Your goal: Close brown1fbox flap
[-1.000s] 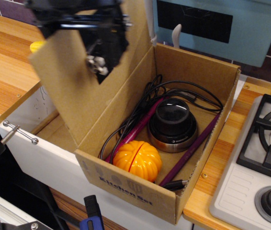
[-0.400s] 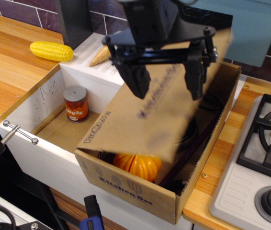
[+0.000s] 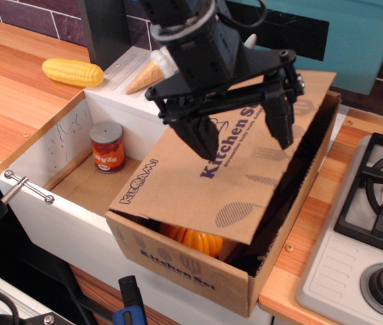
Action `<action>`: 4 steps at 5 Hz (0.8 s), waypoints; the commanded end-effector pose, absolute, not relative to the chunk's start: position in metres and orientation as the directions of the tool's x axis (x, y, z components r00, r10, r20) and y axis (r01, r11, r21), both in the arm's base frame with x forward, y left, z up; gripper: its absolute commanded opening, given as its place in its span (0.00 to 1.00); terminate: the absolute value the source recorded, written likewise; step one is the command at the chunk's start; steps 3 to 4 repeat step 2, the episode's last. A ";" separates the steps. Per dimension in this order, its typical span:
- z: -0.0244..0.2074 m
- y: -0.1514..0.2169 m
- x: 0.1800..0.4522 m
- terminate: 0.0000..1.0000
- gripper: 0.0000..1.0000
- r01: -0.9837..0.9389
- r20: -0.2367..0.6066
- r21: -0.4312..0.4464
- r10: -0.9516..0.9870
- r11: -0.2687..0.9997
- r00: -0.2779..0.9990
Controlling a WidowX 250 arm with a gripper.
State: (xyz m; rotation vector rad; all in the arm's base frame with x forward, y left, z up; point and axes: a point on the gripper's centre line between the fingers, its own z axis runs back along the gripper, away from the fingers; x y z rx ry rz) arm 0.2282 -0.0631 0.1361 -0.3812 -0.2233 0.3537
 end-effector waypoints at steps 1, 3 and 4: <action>0.138 -0.058 0.231 0.00 1.00 -0.279 0.169 -0.424 0.378 0.862 0.910; 0.139 -0.049 0.231 1.00 1.00 -0.228 0.192 -0.377 0.316 0.898 0.929; 0.139 -0.049 0.231 1.00 1.00 -0.228 0.192 -0.377 0.316 0.898 0.929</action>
